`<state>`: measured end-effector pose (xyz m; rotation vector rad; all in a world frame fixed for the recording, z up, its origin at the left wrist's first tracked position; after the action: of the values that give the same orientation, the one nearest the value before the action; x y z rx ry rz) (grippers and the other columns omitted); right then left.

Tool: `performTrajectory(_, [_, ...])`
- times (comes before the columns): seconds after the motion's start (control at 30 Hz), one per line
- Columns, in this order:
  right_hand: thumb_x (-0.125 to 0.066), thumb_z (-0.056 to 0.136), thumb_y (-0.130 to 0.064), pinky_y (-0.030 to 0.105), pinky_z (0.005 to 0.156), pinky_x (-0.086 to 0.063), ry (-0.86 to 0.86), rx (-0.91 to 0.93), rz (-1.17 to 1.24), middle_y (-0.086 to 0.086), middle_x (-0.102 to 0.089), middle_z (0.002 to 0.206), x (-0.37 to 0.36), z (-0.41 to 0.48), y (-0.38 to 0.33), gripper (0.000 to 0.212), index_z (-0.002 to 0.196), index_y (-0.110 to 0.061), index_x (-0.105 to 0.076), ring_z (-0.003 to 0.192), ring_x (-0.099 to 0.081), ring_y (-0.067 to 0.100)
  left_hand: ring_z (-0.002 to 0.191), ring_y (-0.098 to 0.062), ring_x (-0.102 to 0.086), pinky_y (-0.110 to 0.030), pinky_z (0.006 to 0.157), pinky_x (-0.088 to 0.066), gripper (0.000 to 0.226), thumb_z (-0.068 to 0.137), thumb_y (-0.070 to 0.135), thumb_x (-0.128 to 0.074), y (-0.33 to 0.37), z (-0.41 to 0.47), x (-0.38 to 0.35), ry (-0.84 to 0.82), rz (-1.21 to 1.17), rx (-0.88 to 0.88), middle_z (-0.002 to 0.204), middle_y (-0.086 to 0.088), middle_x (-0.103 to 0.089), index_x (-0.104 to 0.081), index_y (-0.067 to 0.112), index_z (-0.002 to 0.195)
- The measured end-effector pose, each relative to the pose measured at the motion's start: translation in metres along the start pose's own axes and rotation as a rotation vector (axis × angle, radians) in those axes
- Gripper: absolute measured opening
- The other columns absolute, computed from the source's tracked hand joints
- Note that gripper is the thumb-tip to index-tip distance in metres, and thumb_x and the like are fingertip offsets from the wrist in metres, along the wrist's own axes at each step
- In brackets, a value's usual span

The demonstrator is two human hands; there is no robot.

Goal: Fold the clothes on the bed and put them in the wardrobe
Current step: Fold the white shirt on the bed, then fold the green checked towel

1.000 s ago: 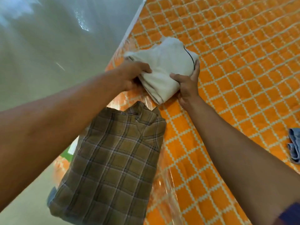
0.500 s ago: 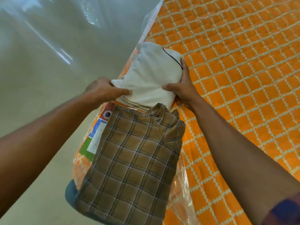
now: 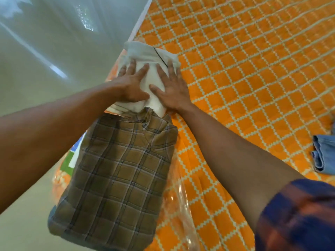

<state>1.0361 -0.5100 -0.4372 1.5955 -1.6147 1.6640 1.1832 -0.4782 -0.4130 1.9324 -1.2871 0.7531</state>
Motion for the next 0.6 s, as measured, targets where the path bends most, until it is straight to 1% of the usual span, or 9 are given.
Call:
performTrajectory(0.07, [-0.05, 0.1, -0.057, 0.047, 0.125, -0.009, -0.034, 0.004, 0.101, 0.002, 0.008, 0.171, 0.011, -0.012, 0.003, 0.075, 0.162, -0.034, -0.013, 0.157, 0.004, 0.028, 0.154, -0.031, -0.008, -0.052, 0.123, -0.016, 0.09, 0.088, 0.038, -0.07, 0.018, -0.012, 0.012, 0.153, 0.02, 0.014, 0.168, -0.008, -0.008, -0.014, 0.034, 0.159])
performTrajectory(0.1, [-0.054, 0.1, -0.052, 0.044, 0.125, -0.011, -0.043, 0.007, 0.175, 0.005, 0.002, 0.171, 0.018, -0.023, 0.009, 0.073, 0.161, -0.03, -0.02, 0.157, -0.001, 0.027, 0.15, -0.032, -0.019, -0.049, 0.121, -0.022, 0.079, 0.088, 0.032, -0.07, 0.032, -0.023, 0.019, 0.234, -0.007, -0.016, 0.163, -0.011, -0.024, -0.03, 0.028, 0.156])
performTrajectory(0.17, [-0.063, 0.098, -0.041, 0.042, 0.124, -0.019, -0.023, 0.003, 0.248, 0.01, -0.012, 0.17, 0.034, -0.051, 0.032, 0.065, 0.156, -0.024, -0.038, 0.155, -0.014, 0.028, 0.14, -0.032, -0.037, -0.044, 0.115, -0.032, 0.058, 0.087, 0.024, -0.068, 0.065, -0.045, 0.03, 0.378, -0.109, -0.134, 0.151, -0.012, -0.043, -0.052, 0.02, 0.142])
performTrajectory(0.23, [-0.067, 0.096, -0.033, 0.044, 0.12, -0.026, 0.034, -0.04, 0.241, 0.011, -0.024, 0.166, 0.058, -0.093, 0.072, 0.054, 0.147, -0.022, -0.052, 0.151, -0.024, 0.03, 0.131, -0.03, -0.048, -0.042, 0.109, -0.039, 0.045, 0.087, 0.022, -0.065, 0.111, -0.07, 0.03, 0.443, -0.188, -0.272, 0.141, -0.01, -0.053, -0.061, 0.018, 0.131])
performTrajectory(0.33, [-0.065, 0.096, -0.028, 0.043, 0.115, -0.03, 0.164, -0.143, 0.195, 0.01, -0.039, 0.158, 0.103, -0.183, 0.162, 0.038, 0.134, -0.02, -0.064, 0.144, -0.034, 0.031, 0.121, -0.029, -0.056, -0.045, 0.102, -0.047, 0.044, 0.08, 0.03, -0.057, 0.2, -0.102, -0.007, 0.418, -0.308, -0.415, 0.128, -0.009, -0.061, -0.066, 0.018, 0.121])
performTrajectory(0.4, [-0.064, 0.09, -0.028, 0.049, 0.111, -0.038, 0.269, -0.197, 0.059, 0.012, -0.046, 0.152, 0.138, -0.245, 0.227, 0.037, 0.126, -0.02, -0.068, 0.138, -0.041, 0.036, 0.123, -0.03, -0.056, -0.042, 0.103, -0.046, 0.05, 0.078, 0.034, -0.056, 0.259, -0.112, -0.054, 0.303, -0.333, -0.452, 0.13, -0.01, -0.062, -0.065, 0.017, 0.124])
performTrajectory(0.47, [-0.059, 0.088, -0.032, 0.057, 0.108, -0.04, 0.278, -0.302, -0.118, 0.013, -0.044, 0.155, 0.172, -0.31, 0.3, 0.041, 0.127, -0.022, -0.067, 0.14, -0.041, 0.037, 0.138, -0.028, -0.046, -0.04, 0.111, -0.037, 0.058, 0.083, 0.039, -0.061, 0.327, -0.121, -0.119, 0.133, -0.236, -0.469, 0.148, -0.01, -0.051, -0.058, 0.019, 0.137])
performTrajectory(0.53, [-0.057, 0.088, -0.039, 0.061, 0.113, -0.033, 0.261, -0.356, -0.281, 0.013, -0.038, 0.16, 0.196, -0.35, 0.35, 0.048, 0.132, -0.023, -0.065, 0.147, -0.033, 0.035, 0.153, -0.027, -0.021, -0.048, 0.12, -0.026, 0.077, 0.085, 0.047, -0.071, 0.367, -0.124, -0.171, 0.015, -0.06, -0.453, 0.165, -0.005, -0.025, -0.039, 0.029, 0.152])
performTrajectory(0.6, [-0.065, 0.088, -0.042, 0.064, 0.119, -0.017, 0.212, -0.458, -0.394, 0.011, -0.023, 0.166, 0.224, -0.402, 0.411, 0.057, 0.141, -0.024, -0.057, 0.154, -0.018, 0.032, 0.156, -0.026, -0.002, -0.06, 0.12, -0.018, 0.099, 0.078, 0.061, -0.074, 0.423, -0.134, -0.221, -0.063, 0.086, -0.441, 0.169, 0.002, -0.003, -0.019, 0.039, 0.158])
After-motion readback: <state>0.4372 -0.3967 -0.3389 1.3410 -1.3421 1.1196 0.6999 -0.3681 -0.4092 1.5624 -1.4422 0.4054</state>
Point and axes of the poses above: each hand's wrist, its own z-axis towards the middle knuckle, its own x-axis out of the back of the hand, y = z × x, the point moved 7 cm from there along z, towards the middle knuckle
